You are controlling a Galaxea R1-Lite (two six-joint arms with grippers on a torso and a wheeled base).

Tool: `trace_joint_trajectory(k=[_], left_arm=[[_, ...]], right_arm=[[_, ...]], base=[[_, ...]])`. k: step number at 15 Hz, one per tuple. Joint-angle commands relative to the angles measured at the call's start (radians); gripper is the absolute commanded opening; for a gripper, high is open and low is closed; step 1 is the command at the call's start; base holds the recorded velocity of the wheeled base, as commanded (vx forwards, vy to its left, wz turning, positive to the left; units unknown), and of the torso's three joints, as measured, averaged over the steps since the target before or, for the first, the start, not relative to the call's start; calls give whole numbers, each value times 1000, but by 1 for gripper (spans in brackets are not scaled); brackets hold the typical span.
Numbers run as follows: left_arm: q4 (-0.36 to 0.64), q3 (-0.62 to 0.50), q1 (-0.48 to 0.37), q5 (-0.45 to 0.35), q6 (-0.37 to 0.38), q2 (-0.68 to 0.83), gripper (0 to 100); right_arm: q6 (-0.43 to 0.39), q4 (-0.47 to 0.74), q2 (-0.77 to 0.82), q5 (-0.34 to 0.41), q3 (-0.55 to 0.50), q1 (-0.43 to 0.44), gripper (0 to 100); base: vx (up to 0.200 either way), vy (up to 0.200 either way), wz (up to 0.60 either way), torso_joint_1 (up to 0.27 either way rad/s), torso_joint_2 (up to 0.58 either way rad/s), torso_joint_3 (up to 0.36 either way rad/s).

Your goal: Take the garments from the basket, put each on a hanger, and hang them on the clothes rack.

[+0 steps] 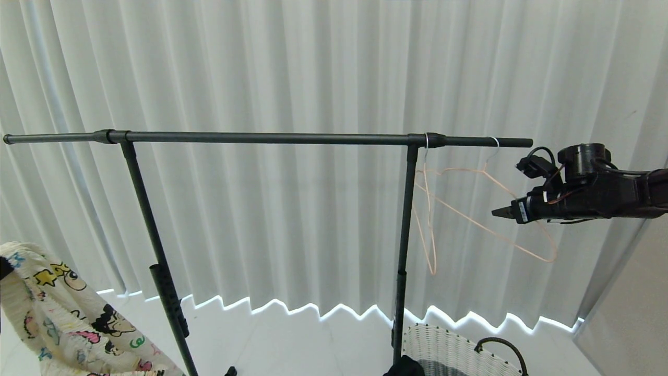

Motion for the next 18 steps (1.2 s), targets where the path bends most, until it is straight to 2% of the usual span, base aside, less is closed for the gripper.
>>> trace_joint_trajectory(k=[1,10,16,18], left_arm=[[0,4,0,0,0,5,0],[0,19,2,0,-5,-3,0],[0,47,2,0,-6,-4,0],[0,53,2,0,-8,-4,0]], right_arm=[[0,-1,-2,1,-1,-1,0],[23,23,-88,-3,7,-2,0],[23,52,-168,-39,32,-19,0],[23,52,-239,-70,94,-30,0]], base=[[0,0,0,0,0,0],[0,0,0,0,0,0],[0,0,0,0,0,0],[0,0,0,0,0,0]])
